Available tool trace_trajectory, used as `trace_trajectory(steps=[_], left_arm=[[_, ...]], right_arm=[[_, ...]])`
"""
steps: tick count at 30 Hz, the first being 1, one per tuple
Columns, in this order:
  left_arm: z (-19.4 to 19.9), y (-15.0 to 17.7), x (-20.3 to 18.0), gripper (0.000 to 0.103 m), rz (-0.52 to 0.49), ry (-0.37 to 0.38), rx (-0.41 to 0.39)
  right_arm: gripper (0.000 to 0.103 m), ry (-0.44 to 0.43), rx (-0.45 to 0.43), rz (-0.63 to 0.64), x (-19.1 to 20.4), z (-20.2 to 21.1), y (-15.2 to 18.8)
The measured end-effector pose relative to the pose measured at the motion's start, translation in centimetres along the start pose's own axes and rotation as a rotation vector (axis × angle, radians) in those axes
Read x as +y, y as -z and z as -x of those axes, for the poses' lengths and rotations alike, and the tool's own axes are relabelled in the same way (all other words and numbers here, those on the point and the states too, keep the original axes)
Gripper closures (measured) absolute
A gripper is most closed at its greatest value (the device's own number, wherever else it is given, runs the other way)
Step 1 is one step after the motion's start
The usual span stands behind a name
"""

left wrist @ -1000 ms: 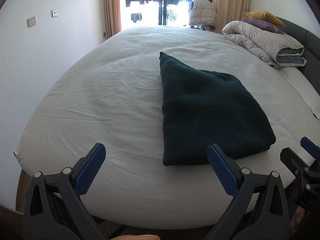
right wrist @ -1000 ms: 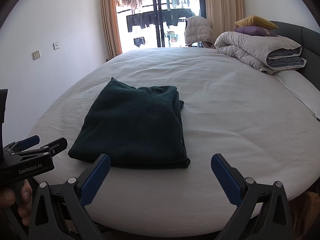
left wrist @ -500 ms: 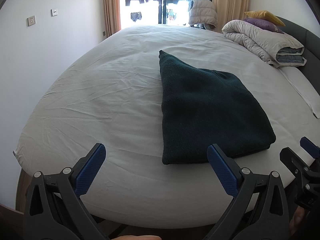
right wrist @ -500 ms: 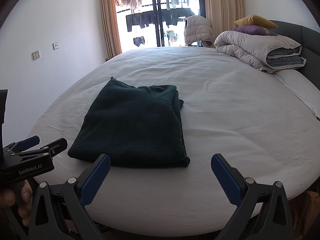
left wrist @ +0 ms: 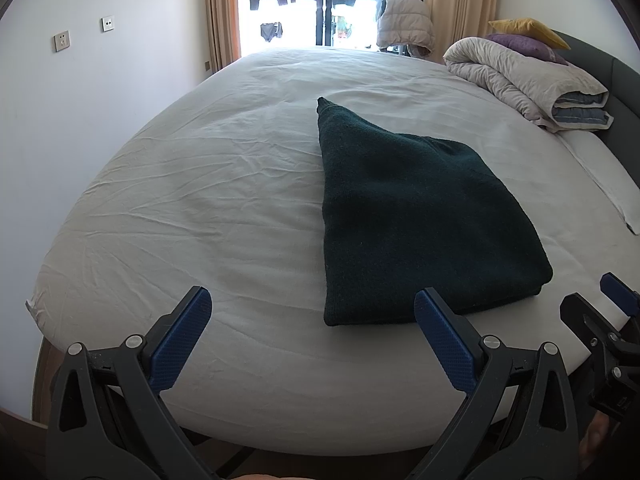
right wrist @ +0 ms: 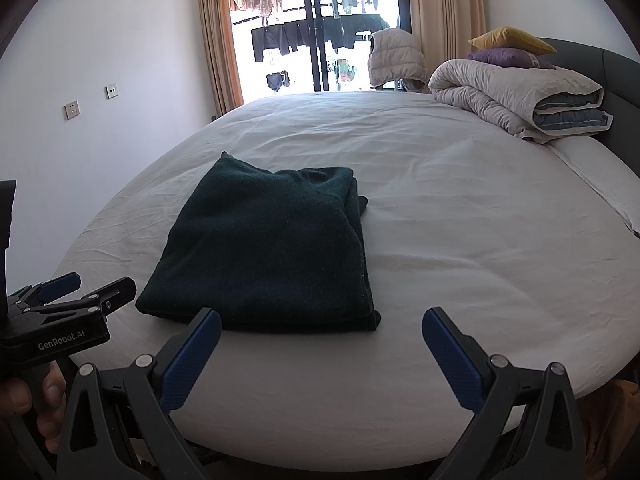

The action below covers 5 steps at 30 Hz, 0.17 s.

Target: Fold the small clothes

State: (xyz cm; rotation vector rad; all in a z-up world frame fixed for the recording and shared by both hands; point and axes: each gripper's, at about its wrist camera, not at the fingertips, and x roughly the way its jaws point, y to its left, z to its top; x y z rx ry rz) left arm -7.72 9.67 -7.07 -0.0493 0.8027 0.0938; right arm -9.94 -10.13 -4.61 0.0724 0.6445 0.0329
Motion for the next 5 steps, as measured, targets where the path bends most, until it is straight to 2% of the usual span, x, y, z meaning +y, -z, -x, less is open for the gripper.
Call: trace_trajectory(steps=[5], left_arm=[[0.07,0.1,0.04,0.0,0.004,-0.002,-0.002]], right_arm=[[0.0,0.0,0.001,-0.002,0.02,-0.06,0.16]])
